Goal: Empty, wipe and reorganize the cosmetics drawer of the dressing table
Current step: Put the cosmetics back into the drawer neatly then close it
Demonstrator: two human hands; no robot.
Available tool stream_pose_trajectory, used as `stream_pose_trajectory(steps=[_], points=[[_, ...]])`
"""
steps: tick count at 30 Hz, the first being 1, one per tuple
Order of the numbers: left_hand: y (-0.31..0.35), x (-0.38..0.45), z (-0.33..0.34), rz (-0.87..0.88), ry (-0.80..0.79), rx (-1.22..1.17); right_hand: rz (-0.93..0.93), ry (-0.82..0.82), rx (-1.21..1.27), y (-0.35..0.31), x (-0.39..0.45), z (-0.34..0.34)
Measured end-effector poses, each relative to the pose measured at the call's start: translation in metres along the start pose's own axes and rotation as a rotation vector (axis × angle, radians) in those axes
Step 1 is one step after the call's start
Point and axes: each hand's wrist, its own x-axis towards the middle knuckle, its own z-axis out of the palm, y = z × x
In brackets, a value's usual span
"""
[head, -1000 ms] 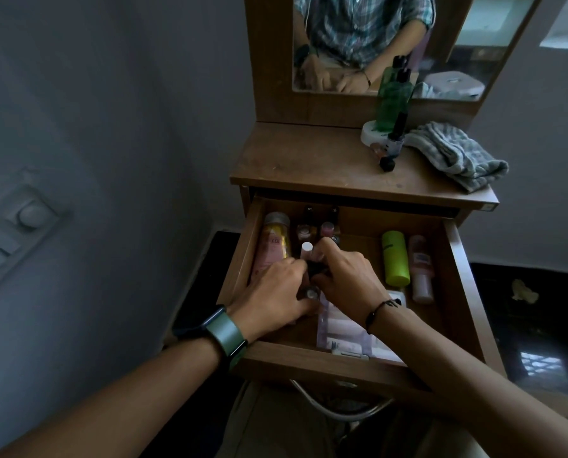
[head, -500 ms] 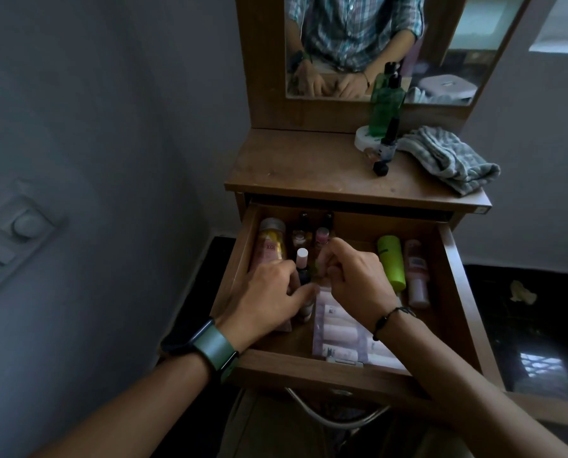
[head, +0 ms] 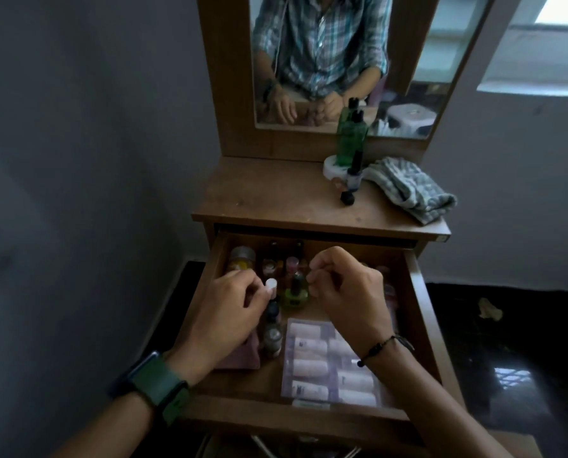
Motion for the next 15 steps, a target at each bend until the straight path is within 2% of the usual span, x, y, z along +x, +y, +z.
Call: stream_pose_trajectory(steps=[4,7,11,15], points=[[0.033,0.035,-0.014,0.08,-0.009,-0.087,0.029,0.14,0.025,0.005,0.028,-0.03],[0.058,0.077,-0.013,0.187,-0.004,-0.084,0.056,0.196,-0.048,0.012,0.063,-0.049],[0.08,0.133,0.001,0.316,-0.002,-0.036,0.113,0.183,-0.231,0.014,0.114,-0.063],[0.088,0.167,0.017,0.406,-0.09,0.084,0.158,0.116,-0.244,0.015,0.152,-0.065]])
